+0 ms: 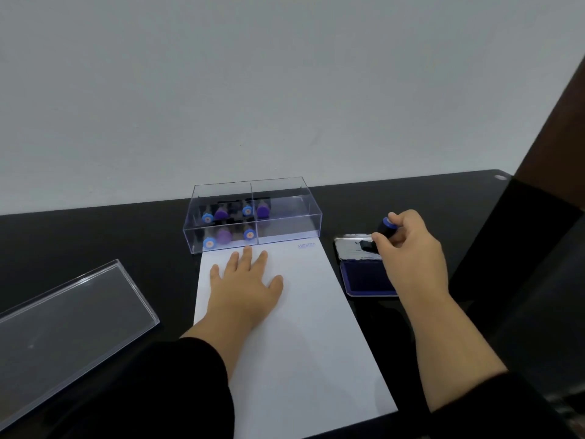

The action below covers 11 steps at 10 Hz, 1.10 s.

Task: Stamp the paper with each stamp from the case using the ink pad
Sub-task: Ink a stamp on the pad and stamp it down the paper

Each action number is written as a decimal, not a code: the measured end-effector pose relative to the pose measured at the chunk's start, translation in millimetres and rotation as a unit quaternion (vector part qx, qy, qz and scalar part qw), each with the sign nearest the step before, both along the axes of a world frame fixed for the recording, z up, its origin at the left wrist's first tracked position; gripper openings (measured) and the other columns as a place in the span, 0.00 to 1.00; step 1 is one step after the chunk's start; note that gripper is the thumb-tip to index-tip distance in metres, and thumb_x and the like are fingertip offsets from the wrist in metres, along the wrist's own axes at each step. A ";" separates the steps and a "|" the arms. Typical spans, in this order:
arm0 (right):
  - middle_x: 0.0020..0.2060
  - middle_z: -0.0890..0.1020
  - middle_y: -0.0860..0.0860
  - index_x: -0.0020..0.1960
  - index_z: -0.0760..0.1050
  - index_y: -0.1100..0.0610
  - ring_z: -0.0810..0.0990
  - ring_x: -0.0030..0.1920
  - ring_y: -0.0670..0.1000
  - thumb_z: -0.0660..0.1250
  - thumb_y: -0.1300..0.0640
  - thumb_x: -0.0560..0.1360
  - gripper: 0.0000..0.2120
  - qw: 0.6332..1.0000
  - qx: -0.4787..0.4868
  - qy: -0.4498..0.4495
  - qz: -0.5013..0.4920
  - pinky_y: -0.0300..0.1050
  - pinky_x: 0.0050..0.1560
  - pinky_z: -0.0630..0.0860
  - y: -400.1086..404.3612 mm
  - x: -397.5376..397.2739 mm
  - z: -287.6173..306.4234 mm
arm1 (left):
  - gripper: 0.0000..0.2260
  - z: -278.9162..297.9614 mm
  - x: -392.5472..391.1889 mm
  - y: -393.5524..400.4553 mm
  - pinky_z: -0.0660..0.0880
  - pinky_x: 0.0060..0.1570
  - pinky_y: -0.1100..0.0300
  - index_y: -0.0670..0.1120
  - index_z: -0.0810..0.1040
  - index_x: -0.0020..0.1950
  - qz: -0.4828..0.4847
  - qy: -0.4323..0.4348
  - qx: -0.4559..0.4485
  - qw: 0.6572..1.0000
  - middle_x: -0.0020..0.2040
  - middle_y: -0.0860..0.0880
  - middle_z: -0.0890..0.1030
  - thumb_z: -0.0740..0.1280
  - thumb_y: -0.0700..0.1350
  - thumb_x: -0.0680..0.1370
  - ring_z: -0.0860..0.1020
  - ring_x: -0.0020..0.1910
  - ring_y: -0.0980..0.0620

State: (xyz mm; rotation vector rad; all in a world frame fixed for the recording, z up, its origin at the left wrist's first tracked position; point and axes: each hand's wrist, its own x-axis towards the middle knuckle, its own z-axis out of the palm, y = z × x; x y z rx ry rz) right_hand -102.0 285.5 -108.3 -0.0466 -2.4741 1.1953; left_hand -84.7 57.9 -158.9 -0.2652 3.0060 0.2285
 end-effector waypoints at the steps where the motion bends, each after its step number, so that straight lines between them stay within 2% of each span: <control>1: 0.38 0.75 0.43 0.56 0.70 0.51 0.76 0.43 0.48 0.65 0.55 0.77 0.09 0.999 0.042 -0.003 -0.018 0.41 0.36 0.70 5.6 3.1 -7.5 | 0.27 -1.3 -0.3 -0.5 0.40 0.73 0.45 0.55 0.43 0.78 0.001 -0.001 -0.003 1.000 0.78 0.52 0.41 0.45 0.60 0.81 0.41 0.77 0.50; 4: 0.48 0.80 0.50 0.57 0.69 0.53 0.78 0.45 0.51 0.64 0.54 0.78 0.09 0.989 0.144 -0.035 -0.006 0.45 0.39 0.75 6.4 5.9 -16.4 | 0.27 -1.9 -0.2 -1.1 0.40 0.73 0.45 0.55 0.43 0.78 -0.002 -0.004 -0.006 1.000 0.78 0.52 0.40 0.45 0.60 0.81 0.41 0.77 0.50; 6: 0.49 0.80 0.51 0.58 0.69 0.53 0.78 0.45 0.51 0.62 0.55 0.78 0.09 0.985 0.171 -0.024 0.009 0.48 0.40 0.78 -1.0 10.3 -13.9 | 0.27 -2.0 -0.8 -0.3 0.40 0.73 0.45 0.55 0.42 0.78 -0.002 -0.005 -0.009 1.000 0.78 0.52 0.40 0.45 0.61 0.81 0.41 0.77 0.50; 7: 0.48 0.79 0.50 0.57 0.69 0.53 0.75 0.42 0.50 0.61 0.55 0.79 0.08 0.981 0.191 -0.029 0.011 0.46 0.37 0.76 -1.6 12.2 -13.6 | 0.27 -1.1 -1.2 -0.8 0.40 0.73 0.45 0.55 0.42 0.78 -0.003 -0.009 -0.011 1.000 0.78 0.52 0.40 0.45 0.61 0.81 0.41 0.77 0.50; 8: 0.44 0.76 0.48 0.57 0.69 0.53 0.72 0.40 0.50 0.60 0.55 0.79 0.07 0.974 0.222 -0.046 0.006 0.43 0.34 0.69 -3.6 13.8 -16.7 | 0.27 -0.5 -1.8 -0.4 0.40 0.73 0.45 0.55 0.42 0.78 -0.003 -0.009 -0.012 1.000 0.78 0.52 0.40 0.45 0.61 0.81 0.41 0.77 0.50; 11: 0.43 0.74 0.48 0.56 0.66 0.52 0.73 0.40 0.50 0.57 0.55 0.80 0.05 0.966 0.253 -0.056 -0.005 0.43 0.34 0.69 -6.1 10.8 -20.9 | 0.27 -2.2 0.0 -0.7 0.40 0.74 0.46 0.55 0.42 0.78 -0.001 -0.008 -0.009 1.000 0.78 0.52 0.40 0.45 0.61 0.81 0.41 0.77 0.50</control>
